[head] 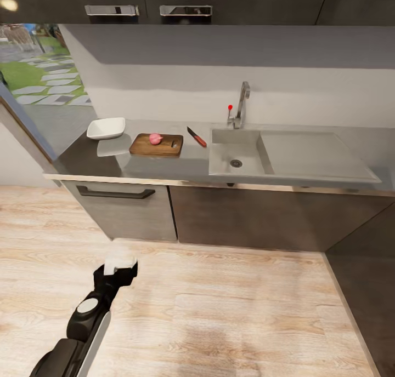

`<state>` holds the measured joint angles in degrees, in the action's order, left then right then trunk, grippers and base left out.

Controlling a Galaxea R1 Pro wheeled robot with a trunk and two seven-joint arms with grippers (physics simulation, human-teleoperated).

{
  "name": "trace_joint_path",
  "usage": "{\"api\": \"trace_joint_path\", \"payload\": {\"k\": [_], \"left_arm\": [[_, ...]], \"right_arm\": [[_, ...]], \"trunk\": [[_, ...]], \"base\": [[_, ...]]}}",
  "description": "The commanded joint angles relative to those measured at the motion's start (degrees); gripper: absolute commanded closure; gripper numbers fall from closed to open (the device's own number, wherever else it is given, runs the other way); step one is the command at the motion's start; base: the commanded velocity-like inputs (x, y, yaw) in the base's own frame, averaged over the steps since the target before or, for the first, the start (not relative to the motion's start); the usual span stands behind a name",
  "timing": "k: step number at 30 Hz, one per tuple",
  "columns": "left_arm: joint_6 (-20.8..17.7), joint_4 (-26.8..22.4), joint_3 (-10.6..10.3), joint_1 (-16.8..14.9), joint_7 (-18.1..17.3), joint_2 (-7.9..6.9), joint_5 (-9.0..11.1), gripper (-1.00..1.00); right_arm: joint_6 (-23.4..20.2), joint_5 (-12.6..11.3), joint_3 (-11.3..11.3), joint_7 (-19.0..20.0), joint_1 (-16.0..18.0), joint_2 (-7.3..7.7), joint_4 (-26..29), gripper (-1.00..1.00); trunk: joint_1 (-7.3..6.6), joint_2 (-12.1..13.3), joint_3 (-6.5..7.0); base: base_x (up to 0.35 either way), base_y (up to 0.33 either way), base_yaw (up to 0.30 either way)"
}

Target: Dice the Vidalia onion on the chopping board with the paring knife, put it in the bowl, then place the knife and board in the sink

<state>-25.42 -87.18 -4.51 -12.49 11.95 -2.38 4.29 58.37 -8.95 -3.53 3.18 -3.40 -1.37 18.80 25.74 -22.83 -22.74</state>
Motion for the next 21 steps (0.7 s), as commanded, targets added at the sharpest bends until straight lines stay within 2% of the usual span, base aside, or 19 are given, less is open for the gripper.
{"api": "trace_joint_path", "payload": {"k": [1, 3, 5, 7, 13, 17, 20, 21], "left_arm": [[1.6, 0.3, -0.2, 1.0, 0.5, -0.45, 0.5, -1.00], [5.3, 1.2, -0.5, 3.0, 0.6, -0.80, 0.5, -1.00], [7.2, 1.4, -0.9, 4.3, 0.6, -0.96, 0.4, -1.00], [11.7, 1.8, -3.3, 7.8, 0.9, -1.14, 0.4, -1.00], [16.8, 6.4, -4.7, 10.4, 1.0, -1.97, 0.5, -1.00], [18.1, 13.6, -4.8, 11.0, 0.8, -2.11, 0.6, -1.00], [18.6, 20.8, -4.8, 11.1, 0.4, -1.93, 0.6, -1.00], [19.2, 24.6, -4.8, 11.2, 0.1, -1.93, 1.3, -1.00]], "right_arm": [[0.1, -0.6, -0.2, 0.3, 0.0, 0.02, 0.1, -1.00], [0.1, -0.6, -0.2, 0.3, 0.0, 0.04, 0.1, -1.00], [0.1, -0.6, -0.2, 0.3, 0.0, 0.04, 0.1, -1.00], [0.1, -0.6, -0.2, 0.3, 0.0, 0.05, 0.1, -1.00], [0.1, -0.7, -0.2, 0.3, 0.0, 0.06, 0.1, -1.00], [0.1, -0.7, -0.2, 0.3, 0.0, 0.06, 0.1, -1.00], [0.1, -0.7, -0.2, 0.3, 0.0, 0.06, 0.1, -1.00], [0.1, -0.7, -0.2, 0.4, 0.0, 0.19, 0.2, -1.00]], "trunk": [[0.04, -0.1, -0.07], [0.04, -0.1, -0.07], [0.04, -0.1, -0.07], [0.04, -0.1, -0.07], [0.04, -0.1, -0.07], [0.04, -0.1, -0.07], [0.04, -0.1, -0.07], [0.04, -0.1, -0.07]], "base": [[0.000, 0.000, 0.000], [0.000, 0.000, 0.000], [0.000, 0.000, 0.000], [0.000, 0.000, 0.000], [0.000, 0.000, 0.000], [0.000, 0.000, 0.000], [0.000, 0.000, 0.000], [0.000, 0.000, 0.000]]}}
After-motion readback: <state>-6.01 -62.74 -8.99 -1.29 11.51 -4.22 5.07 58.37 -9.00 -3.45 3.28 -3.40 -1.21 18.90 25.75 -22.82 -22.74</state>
